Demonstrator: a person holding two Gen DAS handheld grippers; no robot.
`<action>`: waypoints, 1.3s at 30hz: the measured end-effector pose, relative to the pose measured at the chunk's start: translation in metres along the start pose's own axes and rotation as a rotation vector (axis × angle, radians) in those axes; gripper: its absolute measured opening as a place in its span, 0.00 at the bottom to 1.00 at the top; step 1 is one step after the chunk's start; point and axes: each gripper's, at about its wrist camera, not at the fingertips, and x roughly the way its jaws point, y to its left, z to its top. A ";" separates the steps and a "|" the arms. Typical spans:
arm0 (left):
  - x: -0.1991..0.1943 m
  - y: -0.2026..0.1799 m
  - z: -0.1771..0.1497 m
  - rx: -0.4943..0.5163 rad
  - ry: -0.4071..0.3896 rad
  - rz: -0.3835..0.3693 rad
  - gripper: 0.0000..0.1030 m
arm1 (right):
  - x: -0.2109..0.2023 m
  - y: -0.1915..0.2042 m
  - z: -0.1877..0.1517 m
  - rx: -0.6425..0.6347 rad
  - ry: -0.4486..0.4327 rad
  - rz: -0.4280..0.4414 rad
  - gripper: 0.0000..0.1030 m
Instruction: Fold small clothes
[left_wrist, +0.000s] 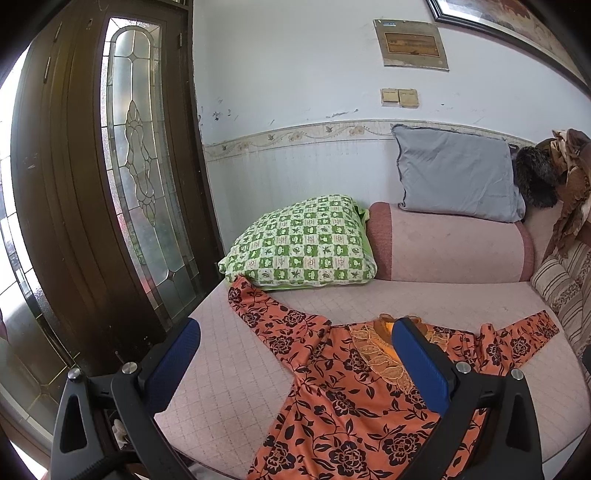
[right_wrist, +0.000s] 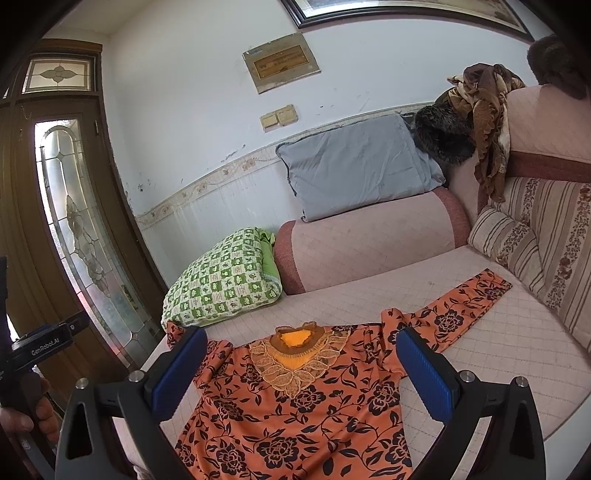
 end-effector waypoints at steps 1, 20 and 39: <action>0.000 0.001 0.000 -0.002 0.000 0.001 1.00 | 0.000 0.000 0.000 -0.001 0.001 0.001 1.00; 0.002 0.024 -0.004 -0.027 0.002 0.028 1.00 | 0.003 0.005 -0.004 -0.008 0.018 -0.002 1.00; 0.007 0.022 -0.005 -0.019 0.016 0.017 1.00 | 0.009 0.003 -0.008 0.000 0.036 -0.013 1.00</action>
